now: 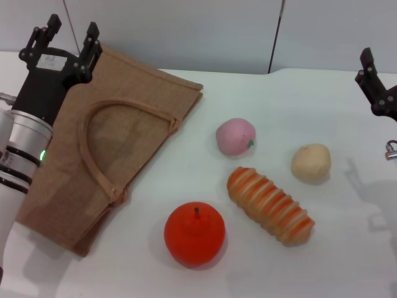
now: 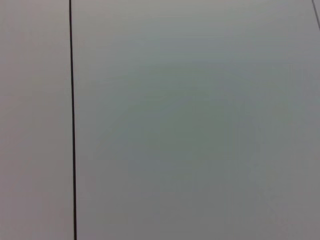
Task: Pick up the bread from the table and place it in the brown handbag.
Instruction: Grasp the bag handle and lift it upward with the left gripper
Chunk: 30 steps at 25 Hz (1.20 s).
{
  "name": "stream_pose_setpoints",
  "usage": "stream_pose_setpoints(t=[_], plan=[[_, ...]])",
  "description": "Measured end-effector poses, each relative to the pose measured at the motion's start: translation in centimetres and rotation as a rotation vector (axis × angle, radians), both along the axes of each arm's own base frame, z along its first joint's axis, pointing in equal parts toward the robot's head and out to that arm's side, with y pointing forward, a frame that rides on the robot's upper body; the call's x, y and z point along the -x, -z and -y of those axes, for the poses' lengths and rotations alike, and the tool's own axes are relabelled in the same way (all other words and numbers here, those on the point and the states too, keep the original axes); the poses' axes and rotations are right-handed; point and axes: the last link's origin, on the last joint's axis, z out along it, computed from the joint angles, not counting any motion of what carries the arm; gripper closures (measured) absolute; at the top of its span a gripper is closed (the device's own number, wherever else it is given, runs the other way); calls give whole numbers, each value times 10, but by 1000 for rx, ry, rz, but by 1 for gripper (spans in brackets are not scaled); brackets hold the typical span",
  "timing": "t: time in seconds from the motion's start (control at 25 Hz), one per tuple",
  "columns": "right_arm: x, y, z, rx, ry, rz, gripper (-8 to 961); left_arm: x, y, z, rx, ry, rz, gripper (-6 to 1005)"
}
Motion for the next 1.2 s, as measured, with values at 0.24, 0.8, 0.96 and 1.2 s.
stream_pose_setpoints(t=[0.24, 0.8, 0.96, 1.2], plan=[[0, 0, 0, 0, 0, 0, 59, 0, 0, 0, 0, -1, 0, 318], [-1, 0, 0, -1, 2, 0, 59, 11, -7, -7, 86, -30, 155, 320], [-1, 0, 0, -1, 3, 0, 60, 21, -20, -19, 238, -35, 276, 320], [-2, -1, 0, -1, 4, 3, 60, 34, -40, -35, 467, -125, 380, 321]])
